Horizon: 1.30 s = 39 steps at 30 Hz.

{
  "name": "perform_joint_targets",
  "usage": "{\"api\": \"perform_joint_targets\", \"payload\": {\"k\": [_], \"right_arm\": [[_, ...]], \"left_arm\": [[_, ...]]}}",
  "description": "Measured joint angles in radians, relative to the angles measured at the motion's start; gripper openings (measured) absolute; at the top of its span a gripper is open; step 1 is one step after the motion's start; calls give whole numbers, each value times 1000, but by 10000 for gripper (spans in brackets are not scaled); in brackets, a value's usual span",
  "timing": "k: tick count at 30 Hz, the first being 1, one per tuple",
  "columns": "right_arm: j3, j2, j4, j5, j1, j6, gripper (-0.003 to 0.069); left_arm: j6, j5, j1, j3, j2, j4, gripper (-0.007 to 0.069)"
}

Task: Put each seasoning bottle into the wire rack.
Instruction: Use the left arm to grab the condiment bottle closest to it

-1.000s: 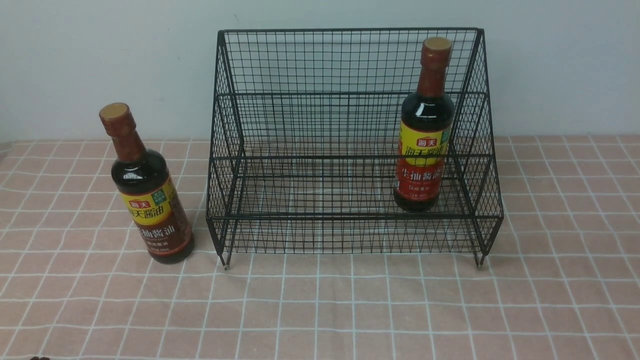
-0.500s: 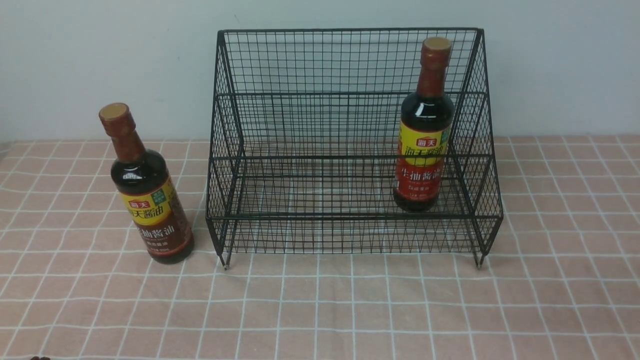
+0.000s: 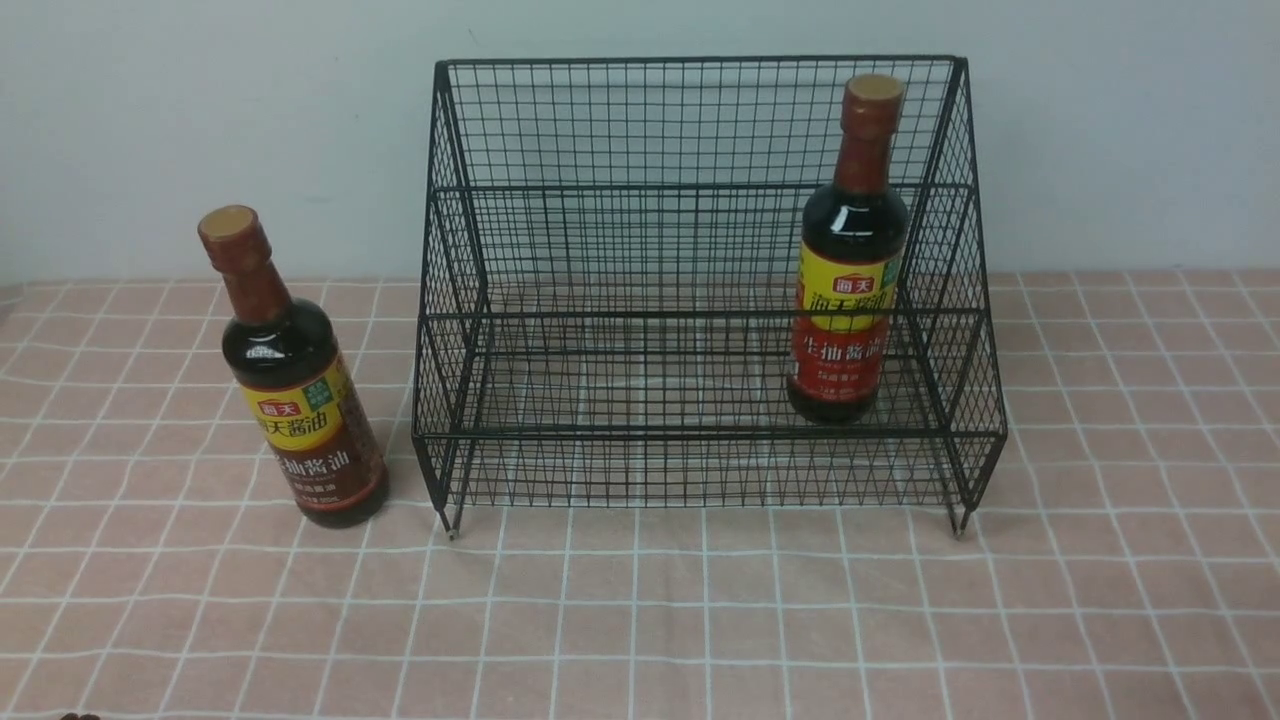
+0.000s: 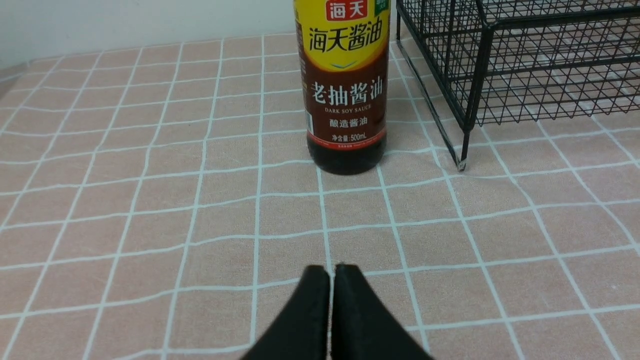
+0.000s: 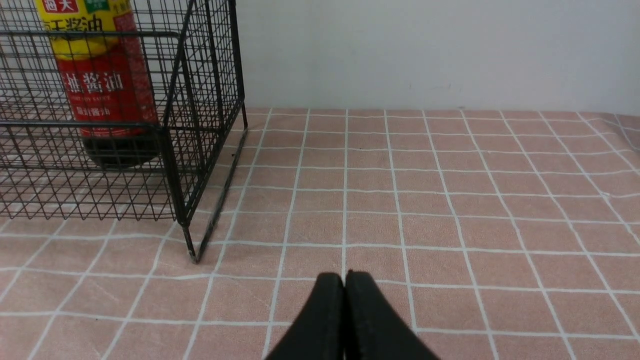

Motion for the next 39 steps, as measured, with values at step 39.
{"api": "perform_joint_targets", "payload": {"k": [39], "right_arm": [[0, 0, 0, 0, 0, 0, -13]], "left_arm": [[-67, -625, 0, 6, 0, -76, -7]]}}
